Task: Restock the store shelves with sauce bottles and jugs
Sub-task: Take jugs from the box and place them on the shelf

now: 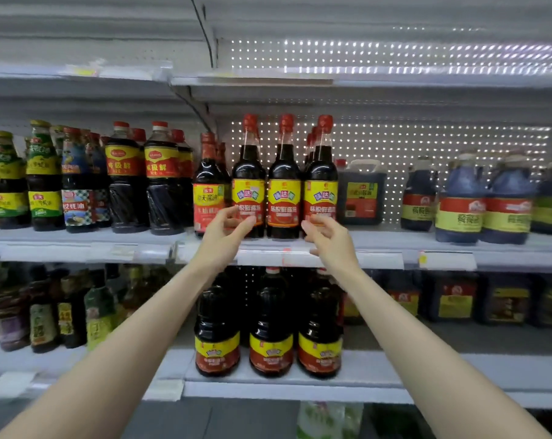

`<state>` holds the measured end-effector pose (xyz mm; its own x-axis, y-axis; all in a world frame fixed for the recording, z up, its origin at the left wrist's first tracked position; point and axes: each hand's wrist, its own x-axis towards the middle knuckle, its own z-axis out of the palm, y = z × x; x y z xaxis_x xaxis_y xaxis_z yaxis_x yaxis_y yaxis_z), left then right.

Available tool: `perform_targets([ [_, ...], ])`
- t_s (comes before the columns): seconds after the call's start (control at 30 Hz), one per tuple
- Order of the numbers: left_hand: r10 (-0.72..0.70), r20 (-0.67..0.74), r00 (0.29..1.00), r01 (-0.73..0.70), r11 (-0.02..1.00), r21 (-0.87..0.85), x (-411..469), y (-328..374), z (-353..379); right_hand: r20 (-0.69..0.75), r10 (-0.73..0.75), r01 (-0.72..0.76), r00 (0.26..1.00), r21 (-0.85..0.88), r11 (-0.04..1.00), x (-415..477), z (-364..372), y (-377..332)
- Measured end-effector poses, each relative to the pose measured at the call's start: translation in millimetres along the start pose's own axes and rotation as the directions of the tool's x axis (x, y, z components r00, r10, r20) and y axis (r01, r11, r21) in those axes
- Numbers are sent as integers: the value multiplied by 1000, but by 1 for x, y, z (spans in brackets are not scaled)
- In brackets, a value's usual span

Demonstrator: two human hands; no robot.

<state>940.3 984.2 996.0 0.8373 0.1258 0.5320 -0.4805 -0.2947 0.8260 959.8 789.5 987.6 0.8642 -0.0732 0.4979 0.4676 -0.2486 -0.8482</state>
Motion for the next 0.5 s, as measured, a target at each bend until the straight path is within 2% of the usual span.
perform_targets([
  [0.27,-81,68,994,84,995,-53,-96,17,138,89,73,-74,993,6,997,-54,-135,60],
  [0.5,-212,120,970,217,976,-29,-160,-15,221,142,211,-213,967,-4,977,-107,-201,129],
])
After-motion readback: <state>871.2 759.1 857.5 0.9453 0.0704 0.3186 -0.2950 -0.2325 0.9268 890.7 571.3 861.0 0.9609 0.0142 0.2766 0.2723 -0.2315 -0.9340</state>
